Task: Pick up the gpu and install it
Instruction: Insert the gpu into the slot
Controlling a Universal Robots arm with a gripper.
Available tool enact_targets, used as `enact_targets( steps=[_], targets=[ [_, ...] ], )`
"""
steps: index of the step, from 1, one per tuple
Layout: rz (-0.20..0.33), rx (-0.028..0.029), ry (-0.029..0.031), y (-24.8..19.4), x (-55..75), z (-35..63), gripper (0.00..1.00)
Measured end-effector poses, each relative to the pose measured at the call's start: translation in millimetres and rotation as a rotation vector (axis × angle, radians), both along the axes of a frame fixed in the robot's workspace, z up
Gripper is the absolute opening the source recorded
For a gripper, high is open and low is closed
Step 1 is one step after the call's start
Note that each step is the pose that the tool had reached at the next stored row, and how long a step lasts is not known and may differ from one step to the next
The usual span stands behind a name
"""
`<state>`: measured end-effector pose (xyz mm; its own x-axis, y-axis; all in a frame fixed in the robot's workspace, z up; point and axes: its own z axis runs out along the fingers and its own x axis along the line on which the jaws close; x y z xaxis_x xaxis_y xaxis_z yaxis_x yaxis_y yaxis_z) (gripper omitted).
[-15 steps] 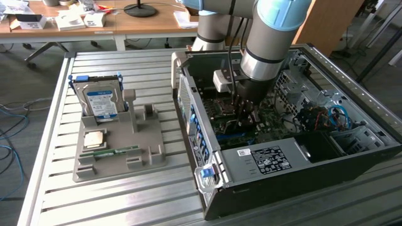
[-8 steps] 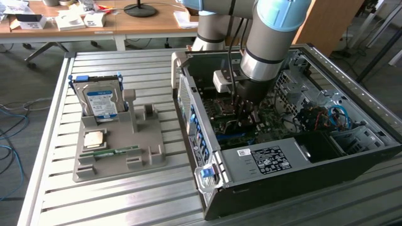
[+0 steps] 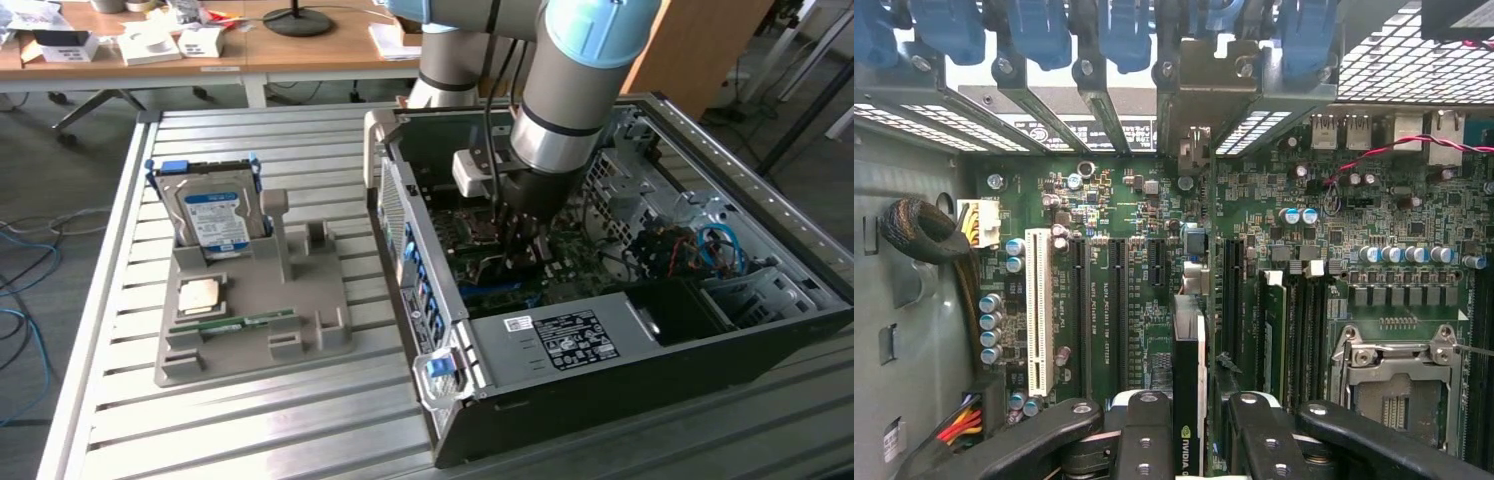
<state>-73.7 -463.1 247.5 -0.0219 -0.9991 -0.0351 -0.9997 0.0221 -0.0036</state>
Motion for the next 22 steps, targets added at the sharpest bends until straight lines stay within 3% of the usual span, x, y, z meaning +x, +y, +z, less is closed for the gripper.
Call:
enact_targets(
  steps=[22],
  targets=[
    [0.0,-0.0003,0.0001,0.0,0.0,-0.9,0.26]
  ],
)
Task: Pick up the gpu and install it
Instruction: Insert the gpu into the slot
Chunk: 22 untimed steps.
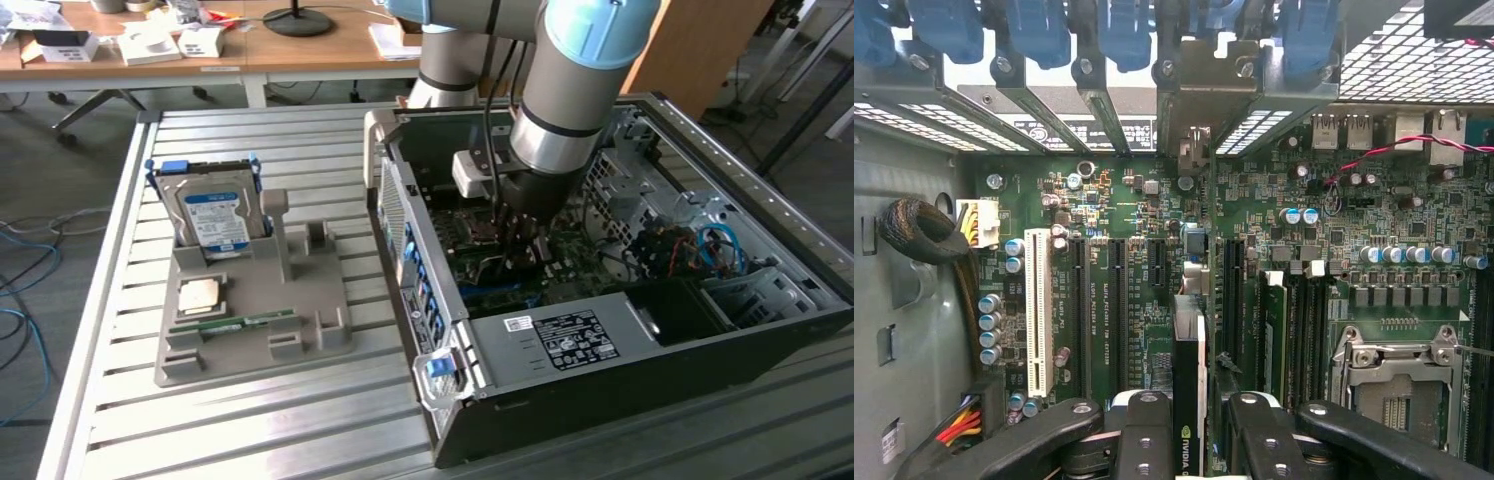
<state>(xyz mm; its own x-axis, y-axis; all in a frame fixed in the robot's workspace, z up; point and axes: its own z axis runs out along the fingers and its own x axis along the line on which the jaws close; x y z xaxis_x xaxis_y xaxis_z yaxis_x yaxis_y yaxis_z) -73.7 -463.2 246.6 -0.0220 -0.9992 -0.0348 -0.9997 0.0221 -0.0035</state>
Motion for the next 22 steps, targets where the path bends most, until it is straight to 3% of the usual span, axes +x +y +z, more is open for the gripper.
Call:
enact_targets(
  steps=[22],
  targets=[
    [0.0,0.0001,-0.0001,0.0,0.0,-0.7,0.26]
  ],
)
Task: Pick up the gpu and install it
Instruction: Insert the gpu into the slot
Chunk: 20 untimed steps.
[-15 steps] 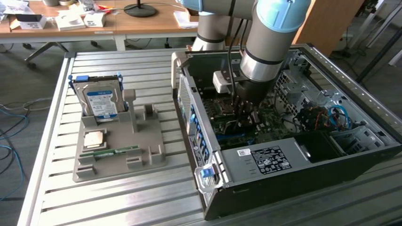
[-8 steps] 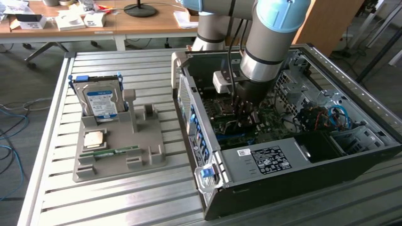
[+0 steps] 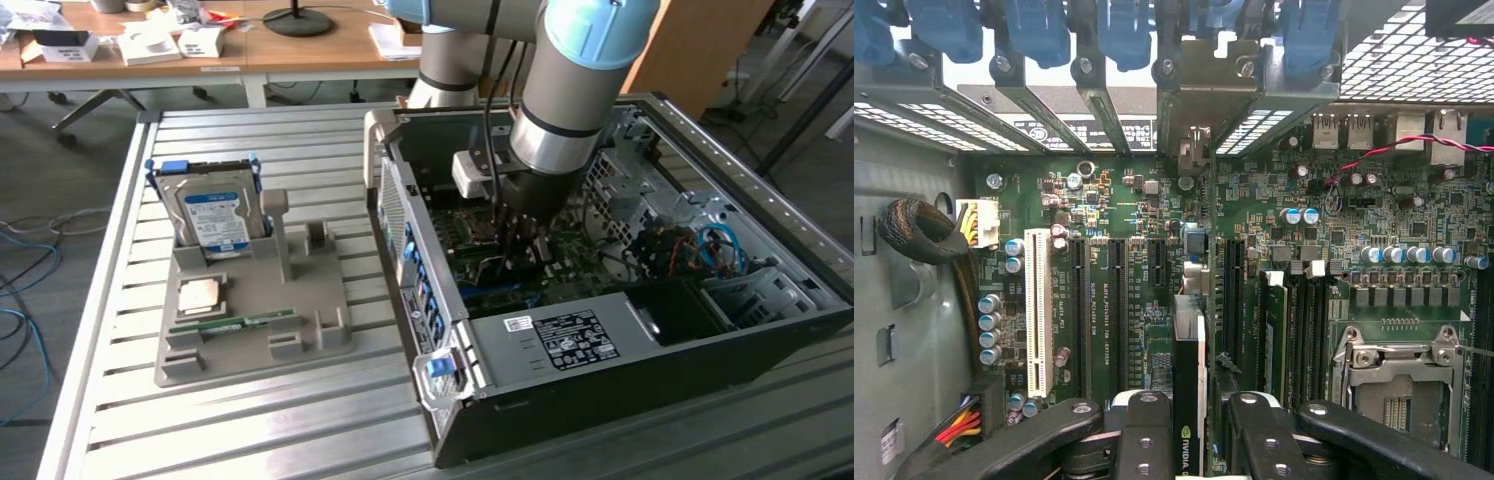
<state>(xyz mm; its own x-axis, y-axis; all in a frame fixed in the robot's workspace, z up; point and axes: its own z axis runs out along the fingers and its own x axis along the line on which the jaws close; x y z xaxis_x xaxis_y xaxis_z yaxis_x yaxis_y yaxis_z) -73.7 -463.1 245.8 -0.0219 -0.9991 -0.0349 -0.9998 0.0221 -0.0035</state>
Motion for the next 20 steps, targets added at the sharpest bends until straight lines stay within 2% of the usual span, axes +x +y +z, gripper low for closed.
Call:
enact_targets(
  steps=[20],
  targets=[
    [0.0,0.0,0.0,0.0,0.0,0.0,0.26]
  ],
)
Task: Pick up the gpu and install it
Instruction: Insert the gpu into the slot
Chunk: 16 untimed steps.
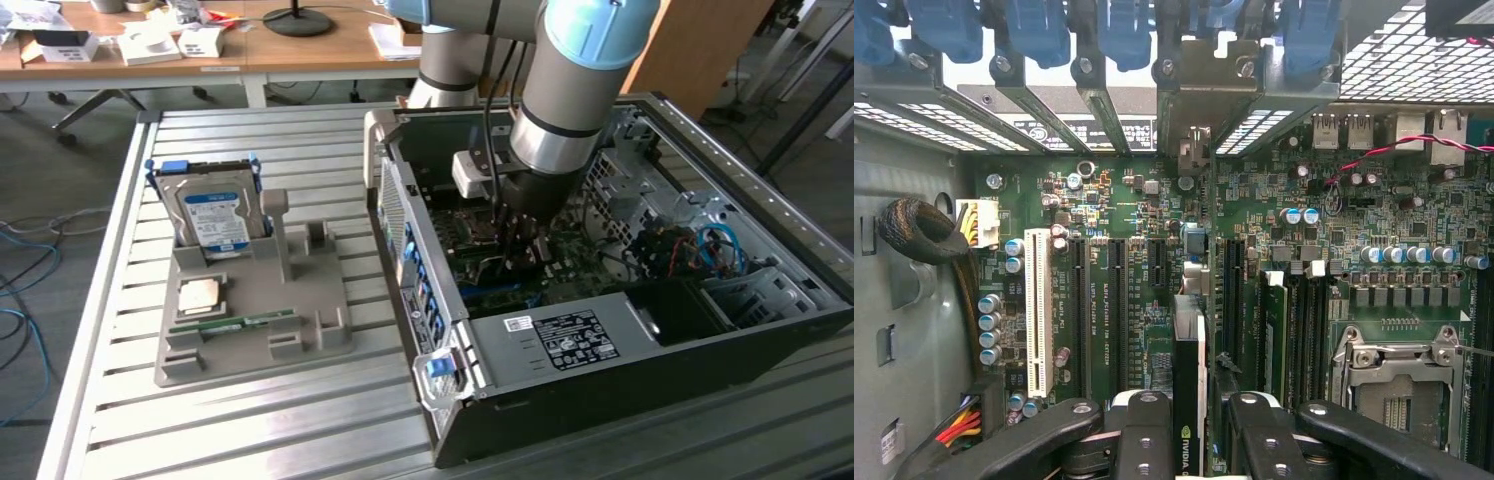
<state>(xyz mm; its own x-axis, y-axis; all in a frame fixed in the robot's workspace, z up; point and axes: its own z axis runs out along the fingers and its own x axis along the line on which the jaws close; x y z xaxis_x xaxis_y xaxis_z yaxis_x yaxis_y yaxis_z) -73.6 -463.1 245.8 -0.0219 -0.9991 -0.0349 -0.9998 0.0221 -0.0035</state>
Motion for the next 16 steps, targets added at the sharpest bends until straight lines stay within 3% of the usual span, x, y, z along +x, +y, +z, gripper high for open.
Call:
enact_targets(
  steps=[16],
  targets=[
    [0.0,0.0001,0.0,0.0,0.0,0.0,0.26]
  ],
)
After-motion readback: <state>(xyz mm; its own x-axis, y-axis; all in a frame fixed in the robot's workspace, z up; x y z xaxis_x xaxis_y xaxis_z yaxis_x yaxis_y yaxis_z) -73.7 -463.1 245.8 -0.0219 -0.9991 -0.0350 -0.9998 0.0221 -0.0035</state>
